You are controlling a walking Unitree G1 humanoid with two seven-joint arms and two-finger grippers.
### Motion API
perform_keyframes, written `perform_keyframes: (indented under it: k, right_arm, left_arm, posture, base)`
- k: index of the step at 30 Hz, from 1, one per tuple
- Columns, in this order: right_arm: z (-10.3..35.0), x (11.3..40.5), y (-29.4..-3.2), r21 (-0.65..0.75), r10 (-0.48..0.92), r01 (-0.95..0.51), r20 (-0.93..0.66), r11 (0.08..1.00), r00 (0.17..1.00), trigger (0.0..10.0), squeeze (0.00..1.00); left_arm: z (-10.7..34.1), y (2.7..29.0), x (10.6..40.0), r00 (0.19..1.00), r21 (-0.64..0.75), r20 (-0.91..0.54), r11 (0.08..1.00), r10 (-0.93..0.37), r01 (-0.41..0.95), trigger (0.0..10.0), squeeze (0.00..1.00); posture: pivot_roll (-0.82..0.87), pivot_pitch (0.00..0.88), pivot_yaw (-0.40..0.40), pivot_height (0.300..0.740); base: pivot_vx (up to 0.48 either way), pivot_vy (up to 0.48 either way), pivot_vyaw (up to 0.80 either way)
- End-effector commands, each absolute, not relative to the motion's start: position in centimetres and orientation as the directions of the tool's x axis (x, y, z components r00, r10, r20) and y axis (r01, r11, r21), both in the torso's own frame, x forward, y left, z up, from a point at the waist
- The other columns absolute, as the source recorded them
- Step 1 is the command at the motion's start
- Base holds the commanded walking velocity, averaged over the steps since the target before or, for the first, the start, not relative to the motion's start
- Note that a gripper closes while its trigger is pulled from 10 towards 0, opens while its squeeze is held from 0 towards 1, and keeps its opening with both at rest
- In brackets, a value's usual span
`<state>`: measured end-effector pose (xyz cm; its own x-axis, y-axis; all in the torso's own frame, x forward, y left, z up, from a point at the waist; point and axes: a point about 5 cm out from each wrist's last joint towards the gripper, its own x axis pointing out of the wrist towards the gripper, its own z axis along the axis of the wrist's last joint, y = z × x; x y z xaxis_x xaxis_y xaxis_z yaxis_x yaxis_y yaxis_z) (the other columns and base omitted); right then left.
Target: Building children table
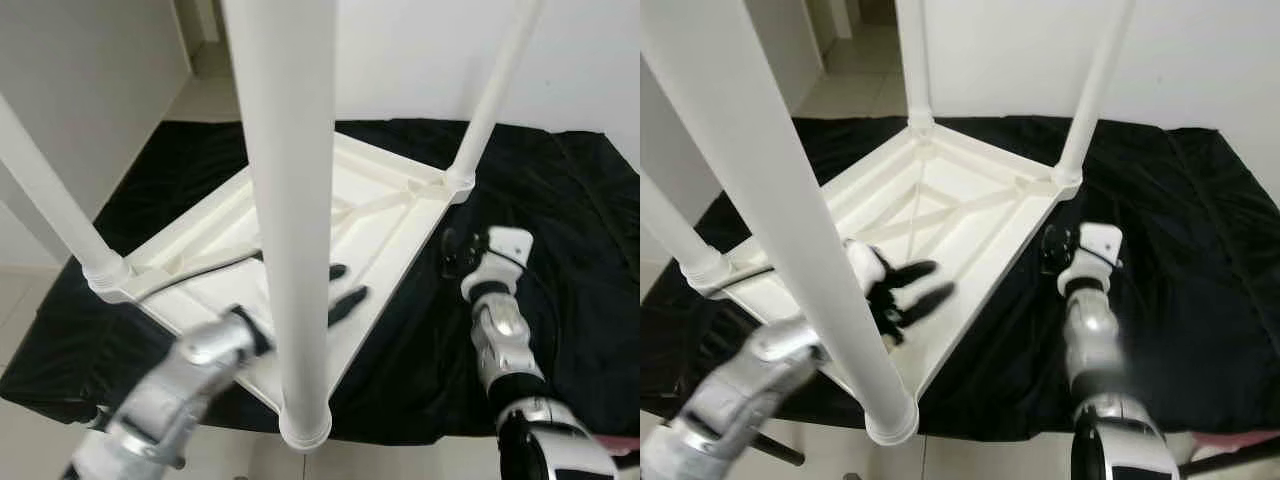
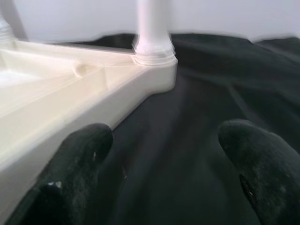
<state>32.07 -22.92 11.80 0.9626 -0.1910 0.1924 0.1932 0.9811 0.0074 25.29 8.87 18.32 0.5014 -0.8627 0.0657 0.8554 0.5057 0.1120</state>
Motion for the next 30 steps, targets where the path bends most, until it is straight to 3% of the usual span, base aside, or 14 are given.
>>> perform_keyframes:
  k: [1,8,9,15,23,25,30]
  right_arm:
    - [12.6,31.1,-22.5,0.017,-0.175,0.176,0.235,0.984,0.956,10.0,0.00]
    - [12.4,29.5,-21.6,0.028,-0.151,0.149,0.233,0.988,0.961,10.0,0.00]
    - [12.1,28.9,-20.9,0.025,-0.123,0.121,0.223,0.992,0.967,10.0,0.00]
    - [11.6,27.4,-19.5,0.014,-0.053,0.051,0.193,0.999,0.980,10.0,0.00]
    - [12.5,27.3,-19.7,-0.007,-0.028,0.030,0.186,1.000,0.982,10.0,0.00]
    - [12.9,27.3,-19.7,-0.017,-0.012,0.015,0.182,1.000,0.983,10.0,0.00]
    - [13.2,27.1,-19.5,-0.029,0.006,-0.001,0.175,1.000,0.985,10.0,0.00]
  left_arm:
    - [18.0,10.0,25.1,0.452,0.128,0.042,0.453,-0.891,0.882,10.0,0.00]
    - [17.2,10.8,24.6,0.399,0.115,-0.018,0.394,-0.917,0.912,10.0,0.00]
    - [16.8,11.3,24.2,0.365,0.104,-0.050,0.358,-0.930,0.928,10.0,1.00]
    - [15.5,13.0,23.3,0.277,0.120,-0.178,0.259,-0.944,0.958,10.0,1.00]
    - [14.6,14.3,23.1,0.247,0.141,-0.261,0.217,-0.933,0.966,10.0,1.00]
    - [14.0,15.1,23.1,0.239,0.144,-0.308,0.203,-0.921,0.969,10.0,0.00]
    - [13.5,16.1,22.8,0.213,0.118,-0.346,0.183,-0.914,0.976,10.0,0.00]
  posture:
    - [-0.05,0.095,0.072,0.740]
    - [-0.05,0.084,0.074,0.740]
    - [-0.05,0.078,0.069,0.740]
    - [-0.05,0.054,0.059,0.740]
    - [-0.05,0.036,0.050,0.740]
    - [-0.05,0.030,0.047,0.740]
    - [-0.06,0.030,0.049,0.740]
  base:
    - [0.000,0.000,0.00]
    - [0.000,0.000,0.00]
    - [0.000,0.000,0.00]
    - [0.000,0.000,0.00]
    - [0.000,0.000,0.00]
    - [0.000,0.000,0.00]
    - [0.000,0.000,0.00]
